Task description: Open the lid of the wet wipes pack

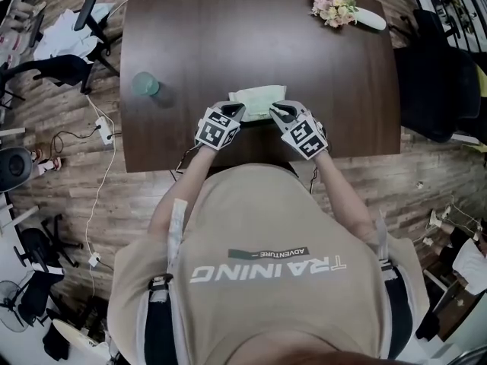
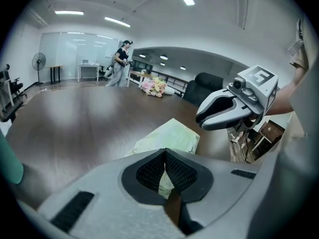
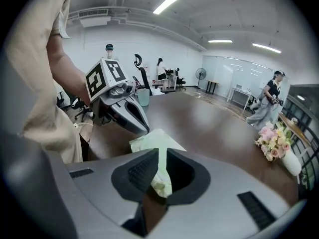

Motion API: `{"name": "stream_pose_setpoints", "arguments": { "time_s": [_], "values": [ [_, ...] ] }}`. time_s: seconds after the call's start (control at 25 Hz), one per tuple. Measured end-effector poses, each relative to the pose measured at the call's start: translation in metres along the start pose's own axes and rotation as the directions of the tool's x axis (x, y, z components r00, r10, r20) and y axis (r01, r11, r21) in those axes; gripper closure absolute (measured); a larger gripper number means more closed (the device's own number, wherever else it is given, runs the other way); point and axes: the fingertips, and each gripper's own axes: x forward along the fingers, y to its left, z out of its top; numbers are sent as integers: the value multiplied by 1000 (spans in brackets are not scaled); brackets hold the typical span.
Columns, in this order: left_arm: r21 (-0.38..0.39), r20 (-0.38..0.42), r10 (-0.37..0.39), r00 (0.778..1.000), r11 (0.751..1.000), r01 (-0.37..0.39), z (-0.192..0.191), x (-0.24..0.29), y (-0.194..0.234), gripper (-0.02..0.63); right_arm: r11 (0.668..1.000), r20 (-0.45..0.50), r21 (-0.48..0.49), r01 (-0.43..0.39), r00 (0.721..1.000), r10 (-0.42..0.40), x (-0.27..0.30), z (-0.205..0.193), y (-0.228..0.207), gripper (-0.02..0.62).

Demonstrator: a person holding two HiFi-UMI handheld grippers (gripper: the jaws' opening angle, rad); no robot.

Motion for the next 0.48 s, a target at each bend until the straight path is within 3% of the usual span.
{"name": "stream_pose_setpoints", "arguments": {
  "time_s": [0.24, 0.48],
  "values": [
    [23, -68, 4, 998, 1000, -3, -20, 12, 2, 597, 999, -13, -40, 2, 1000, -2, 7, 0, 2, 577],
    [51, -69, 14, 998, 999, -10, -20, 13, 1, 597, 998, -28, -69, -1, 1000, -1, 6, 1, 7, 578]
  ]
}}
